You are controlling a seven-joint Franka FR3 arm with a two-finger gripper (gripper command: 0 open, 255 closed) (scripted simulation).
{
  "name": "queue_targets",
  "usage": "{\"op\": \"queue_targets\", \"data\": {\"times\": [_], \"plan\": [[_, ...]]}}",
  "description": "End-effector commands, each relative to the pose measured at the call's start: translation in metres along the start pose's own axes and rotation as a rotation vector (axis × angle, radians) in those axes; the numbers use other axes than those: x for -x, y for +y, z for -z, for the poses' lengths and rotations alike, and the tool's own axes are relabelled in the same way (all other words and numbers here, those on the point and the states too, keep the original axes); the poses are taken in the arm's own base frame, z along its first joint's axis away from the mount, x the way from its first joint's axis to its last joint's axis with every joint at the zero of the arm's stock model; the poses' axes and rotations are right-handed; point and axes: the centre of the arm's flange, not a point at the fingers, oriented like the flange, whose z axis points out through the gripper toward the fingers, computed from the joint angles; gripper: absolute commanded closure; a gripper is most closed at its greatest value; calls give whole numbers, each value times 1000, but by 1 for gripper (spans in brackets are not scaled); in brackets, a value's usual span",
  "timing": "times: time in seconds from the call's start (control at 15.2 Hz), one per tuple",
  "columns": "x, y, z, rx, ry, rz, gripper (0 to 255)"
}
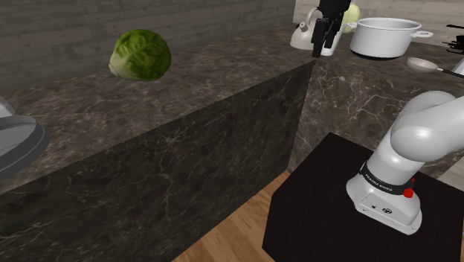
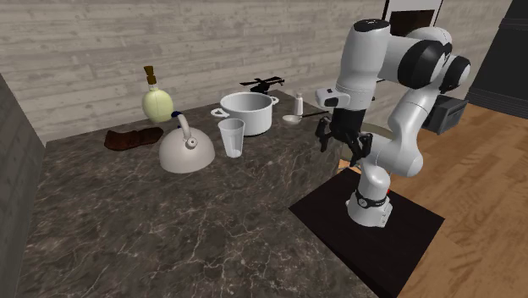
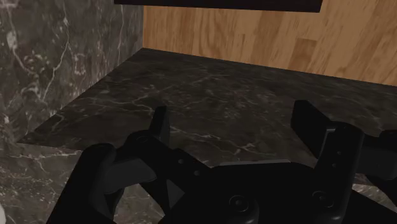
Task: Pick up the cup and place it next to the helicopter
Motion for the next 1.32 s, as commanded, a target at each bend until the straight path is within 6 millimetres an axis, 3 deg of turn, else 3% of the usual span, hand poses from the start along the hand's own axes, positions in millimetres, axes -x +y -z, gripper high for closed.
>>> {"op": "queue_targets", "data": {"times": [0.0, 1.25], "plan": [[0, 0, 0, 0, 0, 0, 0], [-69, 228, -3, 75, 24, -88, 0]]}}
